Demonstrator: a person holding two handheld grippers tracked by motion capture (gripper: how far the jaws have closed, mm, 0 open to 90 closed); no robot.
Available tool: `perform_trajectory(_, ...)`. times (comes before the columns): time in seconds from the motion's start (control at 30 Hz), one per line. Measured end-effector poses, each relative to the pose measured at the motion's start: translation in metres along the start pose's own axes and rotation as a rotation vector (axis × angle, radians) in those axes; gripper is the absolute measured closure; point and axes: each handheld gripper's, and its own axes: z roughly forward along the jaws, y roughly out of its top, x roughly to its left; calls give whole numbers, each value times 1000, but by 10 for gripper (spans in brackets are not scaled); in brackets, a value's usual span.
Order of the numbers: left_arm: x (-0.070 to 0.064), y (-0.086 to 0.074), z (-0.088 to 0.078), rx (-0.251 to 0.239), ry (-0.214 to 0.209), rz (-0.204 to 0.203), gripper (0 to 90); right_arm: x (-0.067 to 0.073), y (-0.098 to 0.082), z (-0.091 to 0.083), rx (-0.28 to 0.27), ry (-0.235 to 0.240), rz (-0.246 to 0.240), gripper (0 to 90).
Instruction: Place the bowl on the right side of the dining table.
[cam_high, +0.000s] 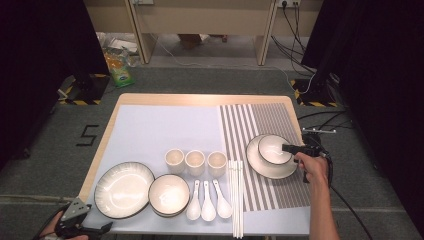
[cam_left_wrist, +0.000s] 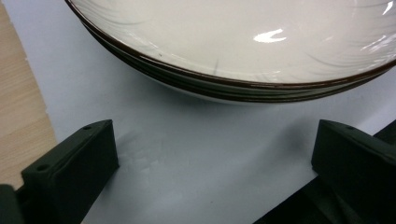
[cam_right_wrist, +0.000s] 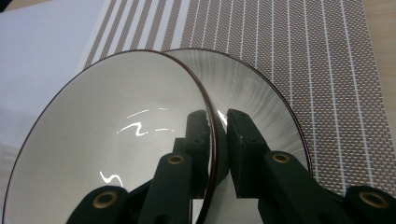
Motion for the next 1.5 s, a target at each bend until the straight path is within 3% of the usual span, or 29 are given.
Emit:
perform_trajectory(0.03, 0, 0, 0, -2, 4, -1, 0, 2, 0, 0, 7, -10, -24, 785)
perform_trajectory(0.47, 0, -1, 0, -8, 6, 3, 0, 8, -5, -3, 19, -55, -91, 779)
perform_trajectory(0.5, 0, -1, 0, -8, 6, 3, 0, 8, -5, -3, 19, -55, -91, 779)
perform_trajectory(0.53, 0, 0, 0, -1, 2, -1, 0, 7, -5, -4, 7, -48, -67, 701)
perform_trajectory(0.7, 0, 0, 0, -3, 2, 0, 0, 9, -3, -17, -45, -72, -61, 682)
perform_trajectory(0.77, 0, 0, 0, -1, 1, -2, 0, 14, -1, -29, -112, -56, -55, 657)
perform_trajectory(0.83, 0, -1, 0, -9, 8, 2, 0, 16, -1, -32, -121, -50, -60, 656)
perform_trajectory(0.87, 0, -1, 0, -13, 8, 2, 0, 24, -1, -37, -130, -46, -91, 651)
perform_trajectory(0.97, 0, 0, 0, -4, 3, 0, 0, 33, -1, -40, -130, -29, -113, 649)
perform_trajectory(1.0, 0, -1, 0, -10, 7, 3, 0, 43, 0, -44, -140, -37, -150, 646)
perform_trajectory(1.17, 0, 0, 0, -5, 5, 0, 0, 59, 1, -47, -134, -21, -200, 639)
perform_trajectory(1.27, 0, -1, 1, -14, 7, -1, 0, 76, -2, -47, -119, 11, -255, 632)
perform_trajectory(1.5, 0, -1, 1, -13, 10, -2, 0, 94, -11, -53, -123, 108, -267, 624)
